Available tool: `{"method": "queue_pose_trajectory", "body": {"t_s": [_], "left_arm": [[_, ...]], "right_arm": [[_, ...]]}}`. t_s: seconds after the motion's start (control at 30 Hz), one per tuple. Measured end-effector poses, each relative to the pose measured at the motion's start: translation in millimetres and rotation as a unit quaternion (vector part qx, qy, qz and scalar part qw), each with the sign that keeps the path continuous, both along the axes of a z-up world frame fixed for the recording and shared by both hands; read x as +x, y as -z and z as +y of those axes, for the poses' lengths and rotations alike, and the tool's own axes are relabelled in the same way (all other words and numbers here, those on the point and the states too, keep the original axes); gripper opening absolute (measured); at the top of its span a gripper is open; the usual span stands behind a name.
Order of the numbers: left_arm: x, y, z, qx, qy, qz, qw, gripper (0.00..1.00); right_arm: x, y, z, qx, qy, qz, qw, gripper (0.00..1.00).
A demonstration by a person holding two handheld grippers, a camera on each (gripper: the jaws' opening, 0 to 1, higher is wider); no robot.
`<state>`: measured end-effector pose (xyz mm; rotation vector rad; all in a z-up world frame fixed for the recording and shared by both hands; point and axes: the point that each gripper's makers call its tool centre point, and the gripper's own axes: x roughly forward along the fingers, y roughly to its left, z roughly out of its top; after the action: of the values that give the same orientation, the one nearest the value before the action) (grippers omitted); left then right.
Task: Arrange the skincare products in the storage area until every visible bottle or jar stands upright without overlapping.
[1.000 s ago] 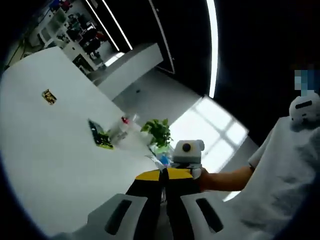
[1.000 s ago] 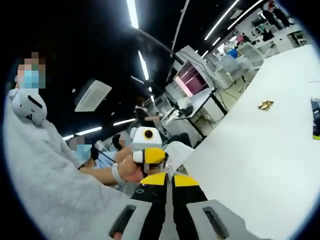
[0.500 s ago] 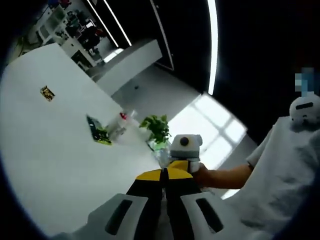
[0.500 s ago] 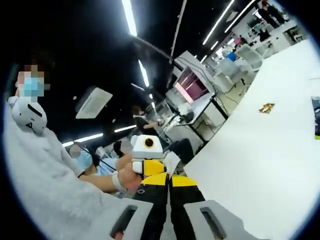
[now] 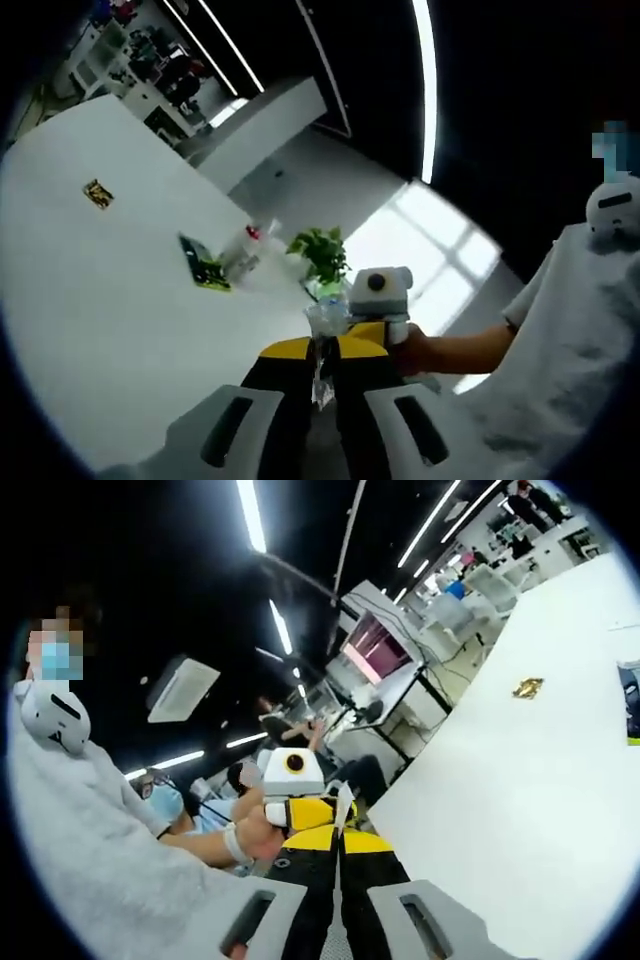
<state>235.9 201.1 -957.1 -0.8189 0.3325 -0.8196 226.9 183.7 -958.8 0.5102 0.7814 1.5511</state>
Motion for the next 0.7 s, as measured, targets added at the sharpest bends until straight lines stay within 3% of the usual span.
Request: {"method": "queue_pose_trajectory", "body": {"t_s": [0.17,0.27,0.57,0.7], "left_arm": [[0.6,1.4,2.6,-0.001,-0.007,0.007,1.0,0.0],[1.5,-1.2,4.8,-0.007,-0.011,0.003,0.9999,0.0],[2.2,3.4,3.6,0.009,-0.013,0.006,0.9999,0.0],[2.7,8.2,2.1,0.022,-0.013,0.012,0.9996,0.0]], "right_arm": [[-0.9,2.5,2.4,-0.001,0.001,-0.003,1.0,0.0],[-2.8,5.5,6.3,-0.003,0.001,0.005,1.0,0.06],[-2.6,9.8,12.2,-0.02,0.004,-0.017,0.9996,0.0],[0.9,15.5,9.8,-0.031,0.015,0.01,0.9993,0.0]]}}
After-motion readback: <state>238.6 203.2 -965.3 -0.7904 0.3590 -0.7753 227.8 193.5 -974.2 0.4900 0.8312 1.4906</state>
